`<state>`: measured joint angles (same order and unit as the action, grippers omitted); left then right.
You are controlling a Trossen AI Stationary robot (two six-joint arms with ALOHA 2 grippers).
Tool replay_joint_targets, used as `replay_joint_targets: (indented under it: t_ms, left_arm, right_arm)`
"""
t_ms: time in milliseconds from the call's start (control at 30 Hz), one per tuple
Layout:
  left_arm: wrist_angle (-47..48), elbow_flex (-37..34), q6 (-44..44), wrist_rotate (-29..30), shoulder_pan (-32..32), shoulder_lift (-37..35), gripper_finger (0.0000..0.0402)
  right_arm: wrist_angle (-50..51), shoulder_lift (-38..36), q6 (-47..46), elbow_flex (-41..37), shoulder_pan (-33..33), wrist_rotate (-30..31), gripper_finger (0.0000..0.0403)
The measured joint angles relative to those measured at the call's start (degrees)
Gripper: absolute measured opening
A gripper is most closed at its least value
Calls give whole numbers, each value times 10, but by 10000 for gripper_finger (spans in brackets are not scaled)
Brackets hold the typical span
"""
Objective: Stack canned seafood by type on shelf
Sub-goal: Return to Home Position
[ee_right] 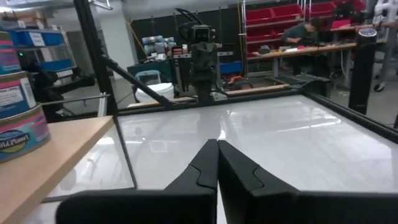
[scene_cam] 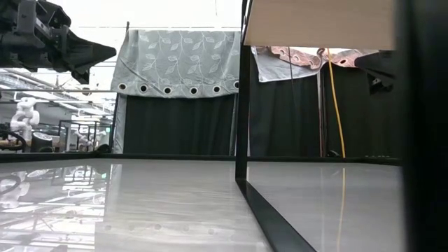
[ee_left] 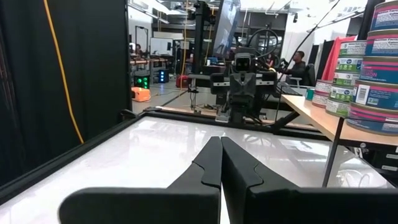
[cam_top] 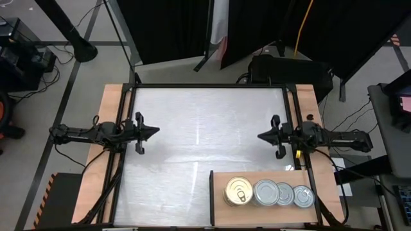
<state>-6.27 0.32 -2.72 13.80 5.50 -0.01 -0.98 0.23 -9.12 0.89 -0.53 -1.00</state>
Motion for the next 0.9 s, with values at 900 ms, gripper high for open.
replay_joint_targets:
  t_ms: [900]
  left_arm:
    - [32, 0, 16, -7, 0, 0, 0]
  right_arm:
    - [-9, 1, 53, 0, 42, 69, 0]
